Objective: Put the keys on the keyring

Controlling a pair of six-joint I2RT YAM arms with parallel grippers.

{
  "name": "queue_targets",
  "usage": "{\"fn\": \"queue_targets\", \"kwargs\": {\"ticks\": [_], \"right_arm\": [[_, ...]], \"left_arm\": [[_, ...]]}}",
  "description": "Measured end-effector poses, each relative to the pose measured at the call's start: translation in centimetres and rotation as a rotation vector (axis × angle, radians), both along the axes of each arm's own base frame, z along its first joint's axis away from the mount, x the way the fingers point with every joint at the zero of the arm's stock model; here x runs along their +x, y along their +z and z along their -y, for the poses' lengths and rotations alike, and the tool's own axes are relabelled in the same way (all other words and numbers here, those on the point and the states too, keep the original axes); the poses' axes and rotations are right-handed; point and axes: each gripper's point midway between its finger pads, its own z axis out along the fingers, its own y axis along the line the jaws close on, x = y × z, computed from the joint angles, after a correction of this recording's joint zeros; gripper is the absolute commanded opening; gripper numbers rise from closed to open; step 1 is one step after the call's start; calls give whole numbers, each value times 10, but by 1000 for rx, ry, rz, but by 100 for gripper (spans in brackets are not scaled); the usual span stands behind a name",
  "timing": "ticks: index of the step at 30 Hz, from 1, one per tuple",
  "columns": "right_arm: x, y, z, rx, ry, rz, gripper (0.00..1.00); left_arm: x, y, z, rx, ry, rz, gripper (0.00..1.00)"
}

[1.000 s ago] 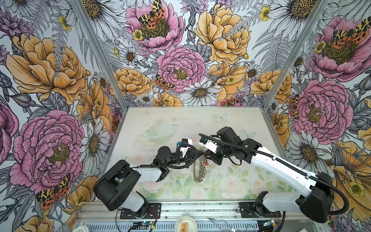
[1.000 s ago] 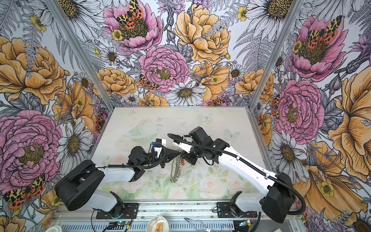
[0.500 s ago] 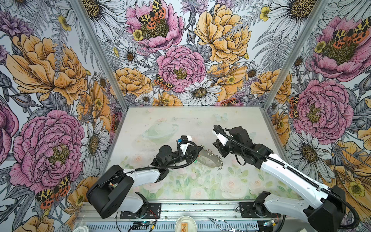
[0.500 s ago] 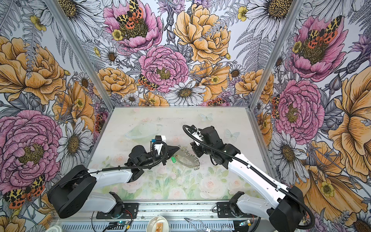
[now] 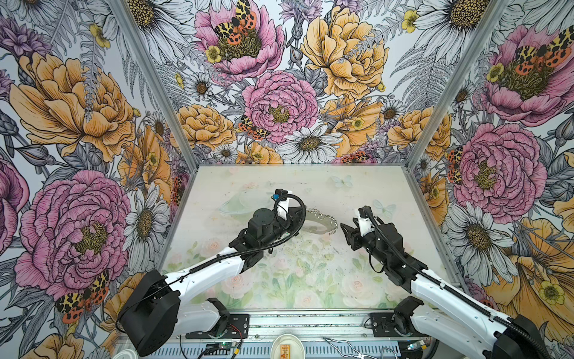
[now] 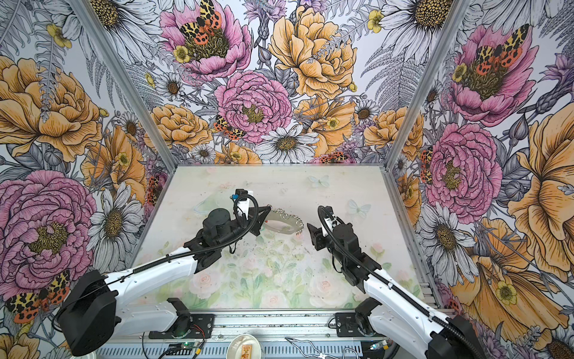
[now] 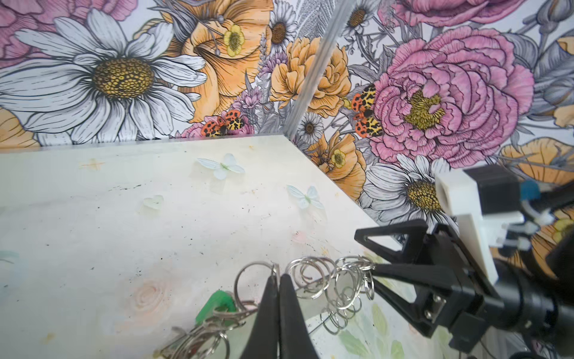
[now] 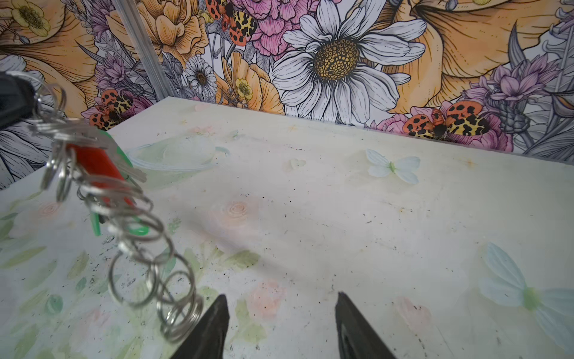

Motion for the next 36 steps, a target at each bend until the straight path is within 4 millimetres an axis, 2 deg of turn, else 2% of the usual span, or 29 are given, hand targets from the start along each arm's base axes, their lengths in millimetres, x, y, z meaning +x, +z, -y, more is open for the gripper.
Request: {"fn": "queue_targets", "kwargs": {"ticks": [3,8,18,22,28,36], "right_arm": [[-2,-7,-5,60,22,17,56],[-2,-8,-25,176,101,49,56],[5,1,-62,350,265,122,58],[7,22,-69,395,306,193,58],[5,68,-80,452,388,324,58],[4,84,-83,467,418,359,58]], "left_arm": [[7,11,-8,-30,72,-42,0],[13,35,-13,-90,127,-72,0],[3,85,1,-199,91,-65,0],[0,99,5,-237,77,-66,0],[-3,102,7,-264,66,-86,0],[-12,119,3,-326,53,-88,0]]}}
